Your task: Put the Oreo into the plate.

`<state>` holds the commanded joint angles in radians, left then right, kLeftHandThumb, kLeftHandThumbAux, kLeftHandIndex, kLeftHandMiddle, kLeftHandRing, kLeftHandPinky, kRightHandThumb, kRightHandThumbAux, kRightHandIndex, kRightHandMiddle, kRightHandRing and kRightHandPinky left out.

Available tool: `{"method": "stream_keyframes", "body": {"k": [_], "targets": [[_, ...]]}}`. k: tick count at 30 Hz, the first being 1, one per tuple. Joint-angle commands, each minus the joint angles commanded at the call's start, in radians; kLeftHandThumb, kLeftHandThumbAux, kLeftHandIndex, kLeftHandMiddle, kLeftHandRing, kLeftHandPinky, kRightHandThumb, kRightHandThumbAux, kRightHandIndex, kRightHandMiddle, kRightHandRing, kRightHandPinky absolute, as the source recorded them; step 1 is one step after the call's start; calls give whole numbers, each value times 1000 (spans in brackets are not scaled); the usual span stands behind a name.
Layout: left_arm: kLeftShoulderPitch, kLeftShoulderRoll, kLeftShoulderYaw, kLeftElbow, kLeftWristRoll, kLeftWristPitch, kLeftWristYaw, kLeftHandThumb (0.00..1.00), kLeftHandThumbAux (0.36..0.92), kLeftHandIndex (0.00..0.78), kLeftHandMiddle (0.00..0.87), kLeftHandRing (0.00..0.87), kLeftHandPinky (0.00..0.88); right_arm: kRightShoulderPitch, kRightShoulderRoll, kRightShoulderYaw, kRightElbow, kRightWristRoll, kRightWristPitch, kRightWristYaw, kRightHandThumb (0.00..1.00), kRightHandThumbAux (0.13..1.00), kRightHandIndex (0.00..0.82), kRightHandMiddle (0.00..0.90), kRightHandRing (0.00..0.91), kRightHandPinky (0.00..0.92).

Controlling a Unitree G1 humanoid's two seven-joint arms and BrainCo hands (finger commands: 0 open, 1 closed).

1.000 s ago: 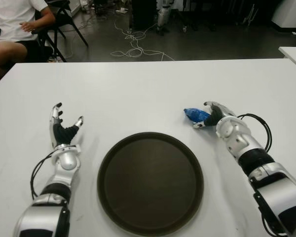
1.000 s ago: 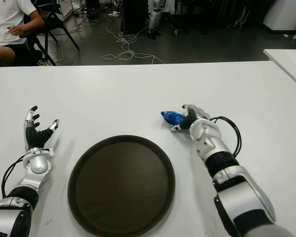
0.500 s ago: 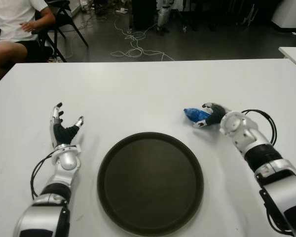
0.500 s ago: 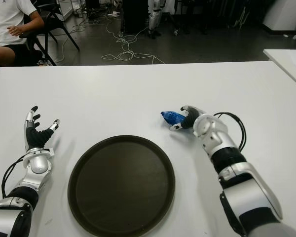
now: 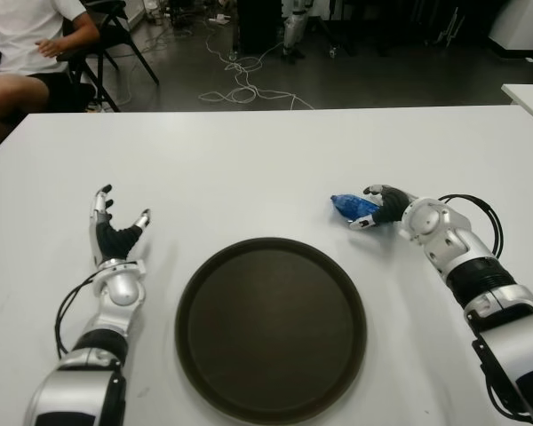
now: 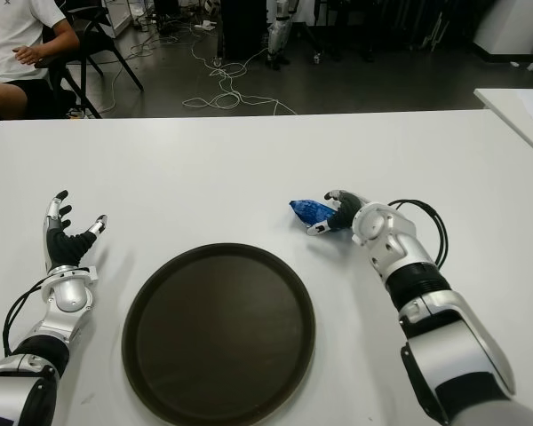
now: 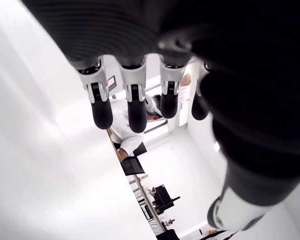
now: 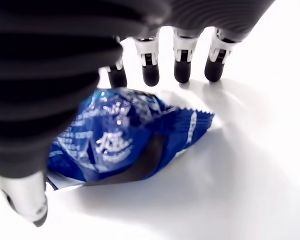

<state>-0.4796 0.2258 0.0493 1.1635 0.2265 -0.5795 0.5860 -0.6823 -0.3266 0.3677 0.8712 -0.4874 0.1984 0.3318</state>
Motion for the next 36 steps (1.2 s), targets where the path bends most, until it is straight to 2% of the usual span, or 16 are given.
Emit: {"method": "stream_keyframes", "body": {"k": [11,19,29,36], "targets": [[-2,-2,4,5,-4,-4,3,227,789,121,108,130,190,6,2,-16,-9,11,8,-15,0,650,34,45,3,0],[-3,-3,3,8,-2,-7,10,249,796,132,114,133,175,5,4,-9,-12,1,19,-27,0,657,38,56,5,0],[-3,-1,3,10,-3,-1,7,217,784,120,120,136,175,-8,6,16,3,-19,14,-28,0,669,53,75,17,0],[-2,-1,3,10,-2,-4,8,206,789,123,123,138,181,-10,13,35,-16,-25,40,-27,0,687,57,81,27,0]]}}
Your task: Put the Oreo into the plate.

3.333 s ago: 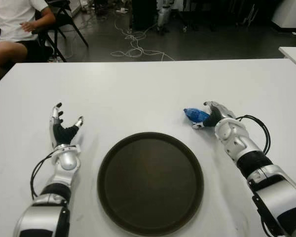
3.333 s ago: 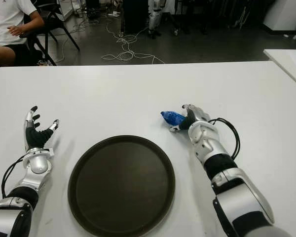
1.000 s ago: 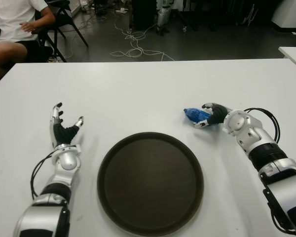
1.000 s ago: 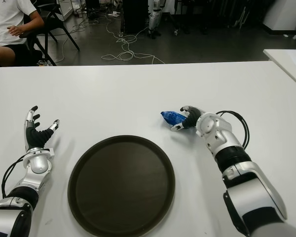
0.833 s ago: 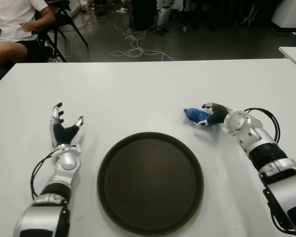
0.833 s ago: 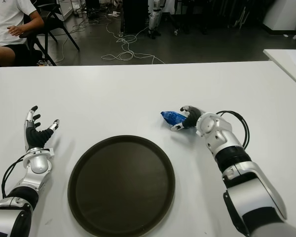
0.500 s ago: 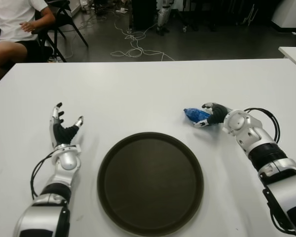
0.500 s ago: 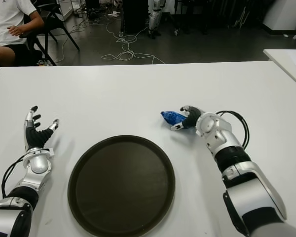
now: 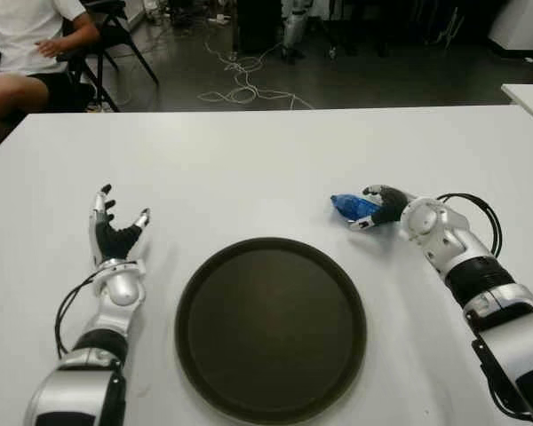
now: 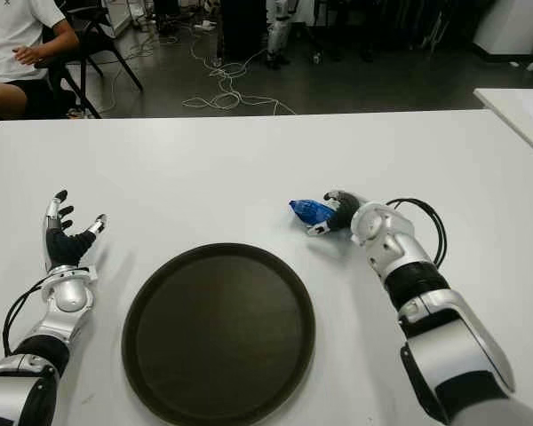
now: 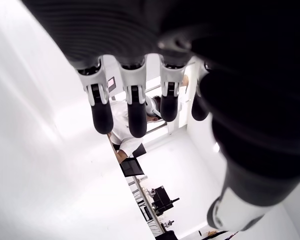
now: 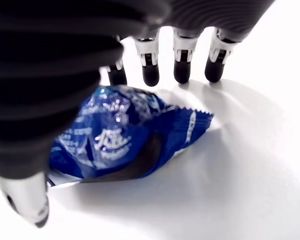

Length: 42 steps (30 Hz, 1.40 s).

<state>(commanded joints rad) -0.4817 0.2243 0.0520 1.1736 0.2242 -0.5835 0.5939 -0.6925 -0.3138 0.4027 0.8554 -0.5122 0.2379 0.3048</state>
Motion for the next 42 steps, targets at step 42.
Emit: {"method": "stream_keyframes", "body": {"k": [42], "targets": [[2,1,-11,-4,10,2,21,221,792,121,121,145,193,15,62,47,-15,-66,60,-94,0,656,73,98,50,0]]}}
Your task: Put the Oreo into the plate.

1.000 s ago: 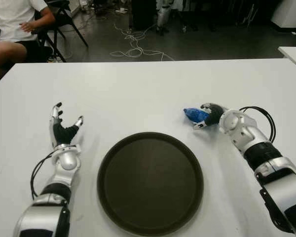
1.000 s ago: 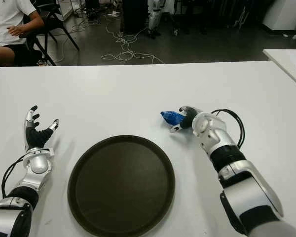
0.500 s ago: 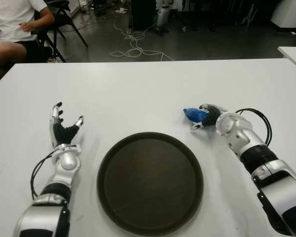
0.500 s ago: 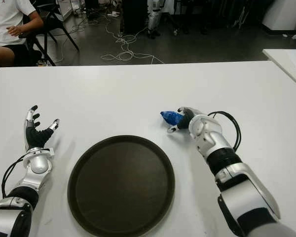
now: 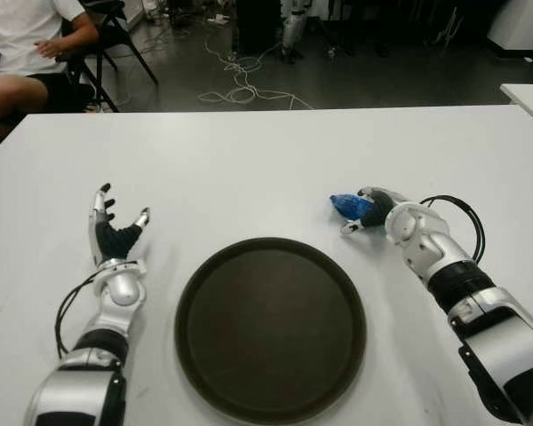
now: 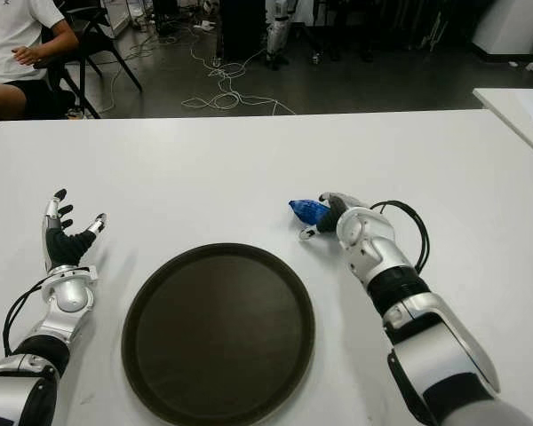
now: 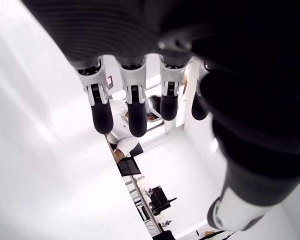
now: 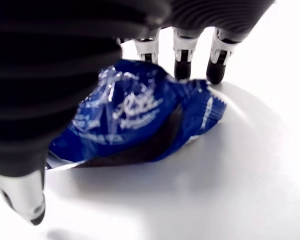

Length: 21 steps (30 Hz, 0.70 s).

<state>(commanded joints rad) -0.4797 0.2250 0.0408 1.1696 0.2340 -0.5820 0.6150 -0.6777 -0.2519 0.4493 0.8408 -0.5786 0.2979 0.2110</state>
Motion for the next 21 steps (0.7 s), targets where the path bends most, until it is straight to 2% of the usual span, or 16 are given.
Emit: {"method": "stream_keyframes", "body": {"k": [12,18,21], "targets": [[-1,2,-3,2,0,4,0,211,780,116,114,132,173,-2,4,-1,1,9,12,10,0,669,80,99,50,0],[0,3,-4,3,1,-2,2,218,781,120,117,135,195,-2,7,0,9,4,8,-4,0,673,71,92,45,0],[0,3,-4,4,-1,-3,-3,214,788,119,111,127,174,-3,9,1,14,1,7,-14,0,678,68,89,44,0]]}}
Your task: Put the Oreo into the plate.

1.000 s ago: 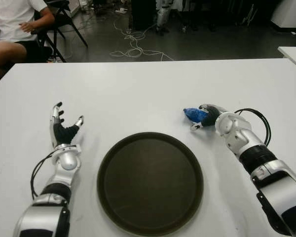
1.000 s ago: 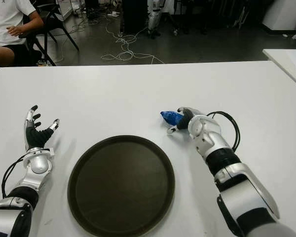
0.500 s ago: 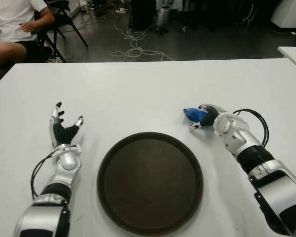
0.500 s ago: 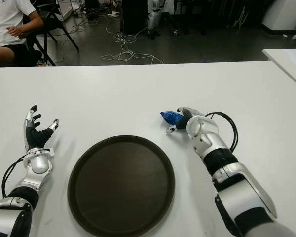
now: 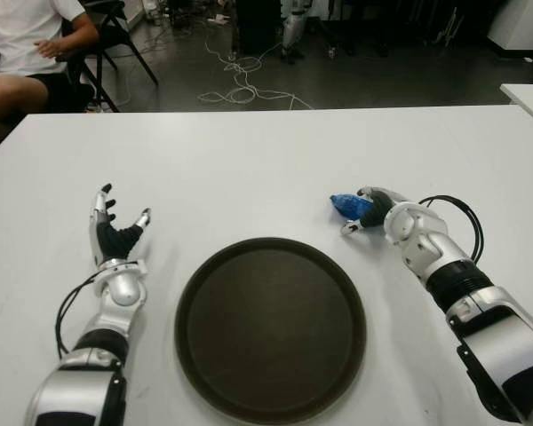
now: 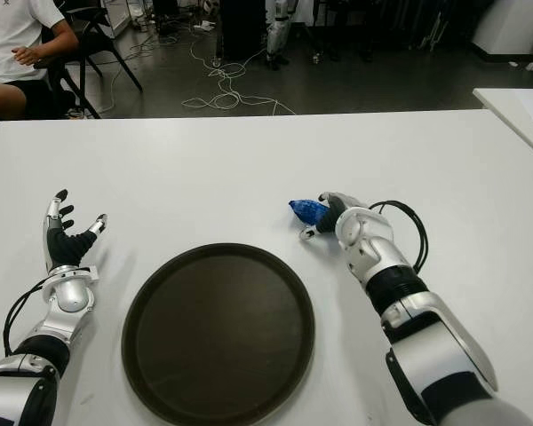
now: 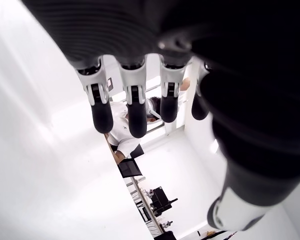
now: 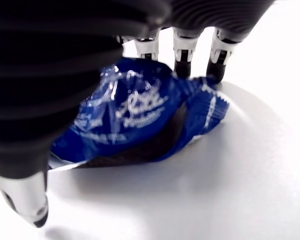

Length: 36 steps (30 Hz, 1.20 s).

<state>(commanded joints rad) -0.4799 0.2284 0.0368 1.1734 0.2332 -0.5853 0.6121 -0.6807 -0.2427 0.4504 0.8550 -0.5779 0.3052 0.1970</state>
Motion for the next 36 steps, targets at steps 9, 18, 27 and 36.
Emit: {"method": "stream_keyframes", "body": {"k": [9,18,27,36], "targets": [[1,1,2,0,-5,-12,-9,234,788,121,86,98,141,0,6,-3,22,4,-21,-35,0,676,66,90,51,0],[2,3,-1,1,0,-20,-5,227,781,117,97,116,170,-11,15,-2,67,0,-45,-72,0,667,62,91,54,0],[1,3,-3,3,2,-17,0,210,785,123,108,125,171,-22,21,9,102,-11,-50,-110,0,678,58,93,61,3],[-2,-2,5,3,-13,-7,-15,210,781,123,110,120,154,-10,21,-14,116,7,-106,-207,0,724,167,187,176,146]]}}
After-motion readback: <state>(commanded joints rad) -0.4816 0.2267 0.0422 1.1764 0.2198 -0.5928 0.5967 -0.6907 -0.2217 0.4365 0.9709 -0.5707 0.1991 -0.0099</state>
